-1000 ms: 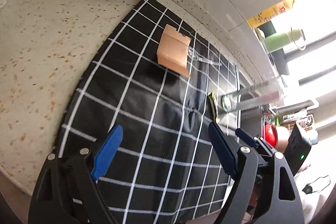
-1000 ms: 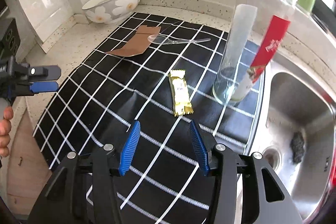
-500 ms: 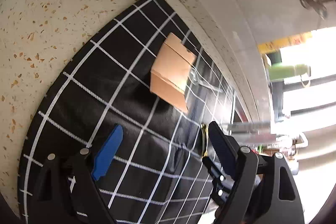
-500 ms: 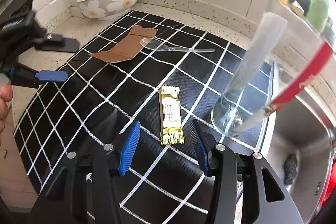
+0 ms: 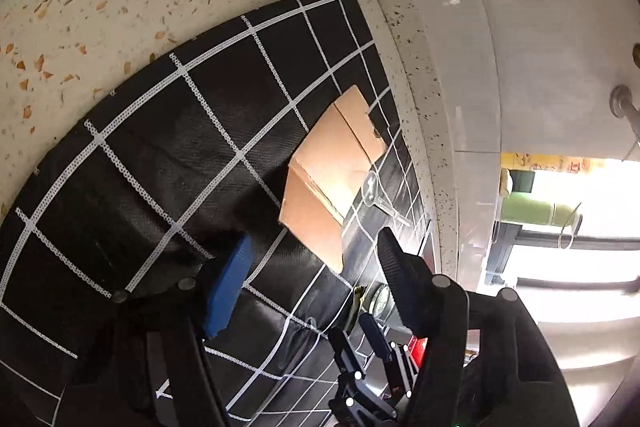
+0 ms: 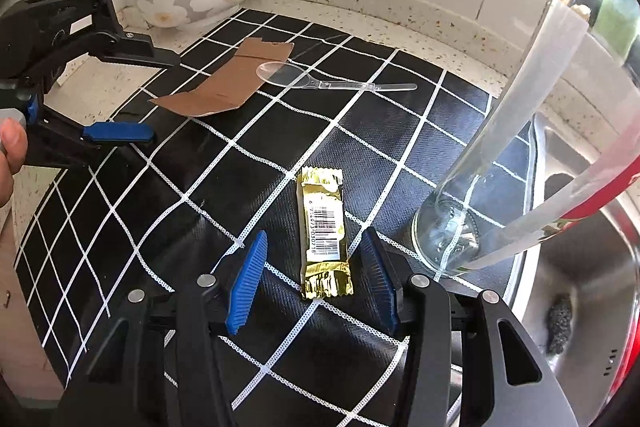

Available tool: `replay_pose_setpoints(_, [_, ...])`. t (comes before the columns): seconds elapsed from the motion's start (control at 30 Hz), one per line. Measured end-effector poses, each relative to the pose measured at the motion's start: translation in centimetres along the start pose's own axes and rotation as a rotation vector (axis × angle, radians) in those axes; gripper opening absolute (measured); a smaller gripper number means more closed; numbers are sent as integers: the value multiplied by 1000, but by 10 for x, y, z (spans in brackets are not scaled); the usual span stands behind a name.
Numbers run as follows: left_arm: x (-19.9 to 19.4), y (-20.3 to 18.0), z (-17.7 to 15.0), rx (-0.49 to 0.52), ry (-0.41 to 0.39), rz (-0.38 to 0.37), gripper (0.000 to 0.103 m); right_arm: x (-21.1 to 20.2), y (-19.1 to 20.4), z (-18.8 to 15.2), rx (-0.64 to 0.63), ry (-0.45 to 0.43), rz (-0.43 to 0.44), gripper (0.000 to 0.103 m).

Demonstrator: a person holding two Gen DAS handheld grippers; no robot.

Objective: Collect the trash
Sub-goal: 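Grasp the gold candy bar wrapper with the right tool while the left tool grasps the brown cardboard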

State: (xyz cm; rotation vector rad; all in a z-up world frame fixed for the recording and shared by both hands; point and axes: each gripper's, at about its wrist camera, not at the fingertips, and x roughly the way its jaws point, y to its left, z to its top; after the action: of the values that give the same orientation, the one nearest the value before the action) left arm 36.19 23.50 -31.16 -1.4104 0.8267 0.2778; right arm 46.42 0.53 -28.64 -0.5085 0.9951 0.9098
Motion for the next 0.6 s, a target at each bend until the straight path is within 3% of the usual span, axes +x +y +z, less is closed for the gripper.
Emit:
replay_pose_setpoints(0.2, [8,-1,4,-32,16,25,48,3,-7,1,34,0,29,47])
replay_pose_setpoints(0.4, [13,-5,3,-61,-5,37,22,0,-10,-3,53,-10,35,47])
replay_pose_setpoints(0.47, [16,-8,3,-56,-1,39,11,0,-10,-3,49,-9,38,45])
replay_pose_setpoints(0.6, [17,-13,1,-38,-4,19,5,-2,-10,-5,54,-6,51,35])
